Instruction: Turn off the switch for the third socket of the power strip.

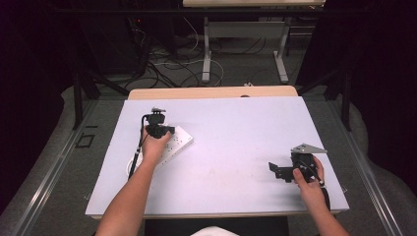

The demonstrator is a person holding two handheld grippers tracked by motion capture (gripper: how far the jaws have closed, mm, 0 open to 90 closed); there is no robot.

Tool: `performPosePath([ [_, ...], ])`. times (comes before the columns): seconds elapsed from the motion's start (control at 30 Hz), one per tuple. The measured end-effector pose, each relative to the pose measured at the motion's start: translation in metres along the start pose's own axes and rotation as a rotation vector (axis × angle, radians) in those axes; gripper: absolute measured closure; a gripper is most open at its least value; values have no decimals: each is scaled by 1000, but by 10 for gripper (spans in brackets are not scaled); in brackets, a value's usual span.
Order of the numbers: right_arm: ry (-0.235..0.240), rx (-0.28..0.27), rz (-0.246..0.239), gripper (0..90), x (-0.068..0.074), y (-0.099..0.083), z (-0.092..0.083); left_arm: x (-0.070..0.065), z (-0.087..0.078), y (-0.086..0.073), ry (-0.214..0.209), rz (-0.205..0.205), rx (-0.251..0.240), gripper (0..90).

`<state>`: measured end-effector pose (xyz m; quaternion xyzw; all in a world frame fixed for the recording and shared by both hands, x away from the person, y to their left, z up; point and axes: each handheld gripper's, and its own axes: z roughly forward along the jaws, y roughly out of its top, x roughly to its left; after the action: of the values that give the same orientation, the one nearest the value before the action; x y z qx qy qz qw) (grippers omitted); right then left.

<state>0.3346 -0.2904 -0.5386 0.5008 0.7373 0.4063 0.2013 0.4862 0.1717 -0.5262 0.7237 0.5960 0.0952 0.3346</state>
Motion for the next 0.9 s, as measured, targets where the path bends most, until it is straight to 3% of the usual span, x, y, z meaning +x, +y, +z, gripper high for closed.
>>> performPosePath([
  [0.47,2,3,1,0,1,0,0,0,0,0,-1,-1,-3,900],
  [0.67,8,0,-4,0,1,0,0,0,1,-1,-6,24,16,900],
  [0.7,8,0,-4,0,1,0,0,-1,3,-2,7,25,-12,900],
  [0.9,6,3,3,0,1,0,0,-2,3,-2,10,33,-4,900],
])
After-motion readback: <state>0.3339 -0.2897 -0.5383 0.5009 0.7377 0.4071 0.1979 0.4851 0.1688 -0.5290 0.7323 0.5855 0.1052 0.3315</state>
